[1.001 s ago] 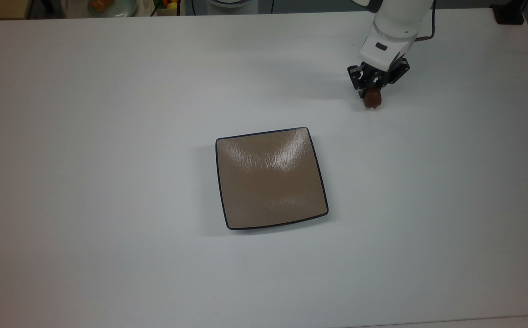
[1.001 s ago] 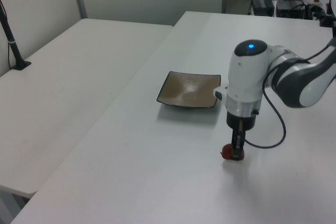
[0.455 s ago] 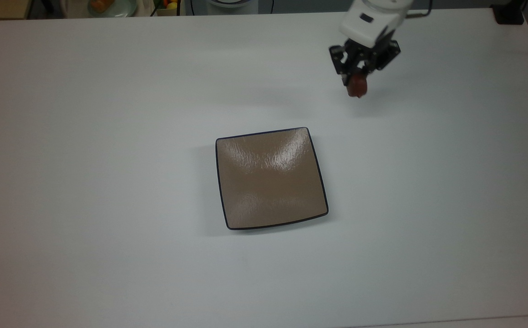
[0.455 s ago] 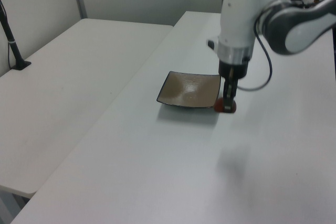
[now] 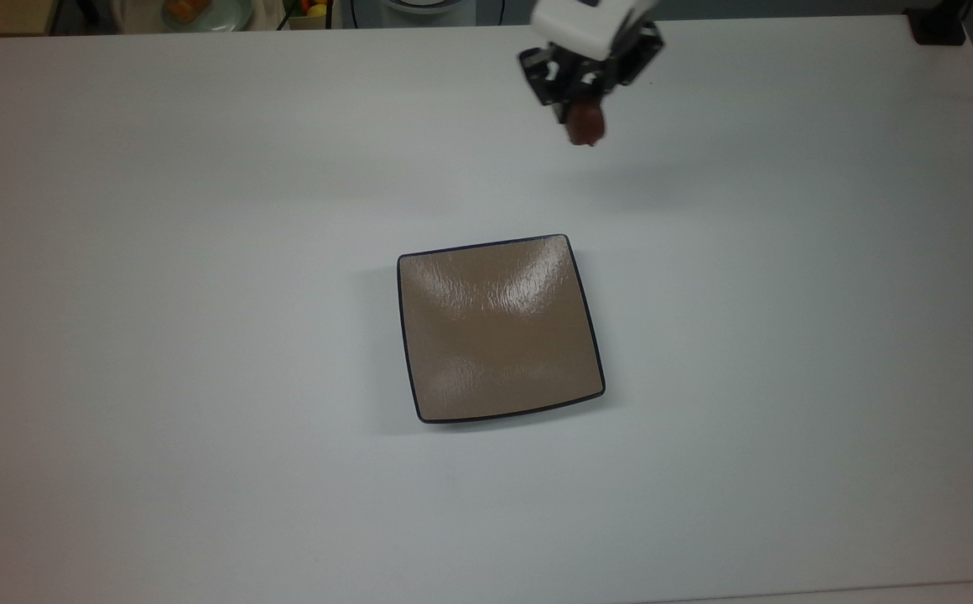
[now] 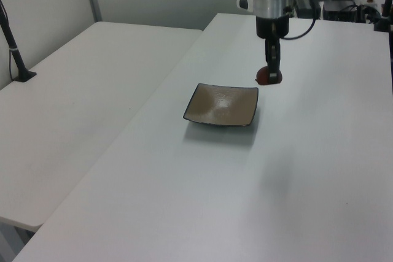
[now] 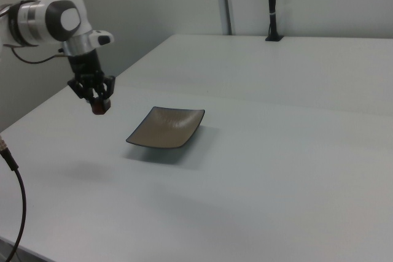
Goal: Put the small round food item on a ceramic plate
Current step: 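Lift the food item and carry it over the square brown plate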
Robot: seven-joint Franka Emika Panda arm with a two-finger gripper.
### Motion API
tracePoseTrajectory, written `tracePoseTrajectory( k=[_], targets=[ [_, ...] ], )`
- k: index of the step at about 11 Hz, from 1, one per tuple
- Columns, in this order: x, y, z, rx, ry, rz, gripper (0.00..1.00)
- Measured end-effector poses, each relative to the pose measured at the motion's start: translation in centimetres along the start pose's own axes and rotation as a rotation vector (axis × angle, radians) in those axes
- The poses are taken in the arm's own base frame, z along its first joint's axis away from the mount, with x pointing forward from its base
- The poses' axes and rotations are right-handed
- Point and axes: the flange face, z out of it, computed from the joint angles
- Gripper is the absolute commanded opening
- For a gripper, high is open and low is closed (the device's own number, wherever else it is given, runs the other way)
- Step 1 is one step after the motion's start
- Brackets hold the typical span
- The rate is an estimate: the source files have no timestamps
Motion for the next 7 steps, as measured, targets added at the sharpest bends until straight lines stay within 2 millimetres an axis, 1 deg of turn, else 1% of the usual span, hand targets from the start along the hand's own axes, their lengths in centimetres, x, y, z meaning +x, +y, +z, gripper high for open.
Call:
tracePoseTrajectory(
  k=[1,3,5,7],
  targets=[
    [-0.1,1.7,-0.3,0.001,-0.003,-0.015,0.33],
    [-0.1,4.6,0.0,-0.004,-0.009,-0.020,0.33],
    [0.9,6.8,0.5,-0.012,0.042,-0.013,0.33],
    [2.2,8.3,1.5,-0.019,0.098,0.004,0.33]
  ],
)
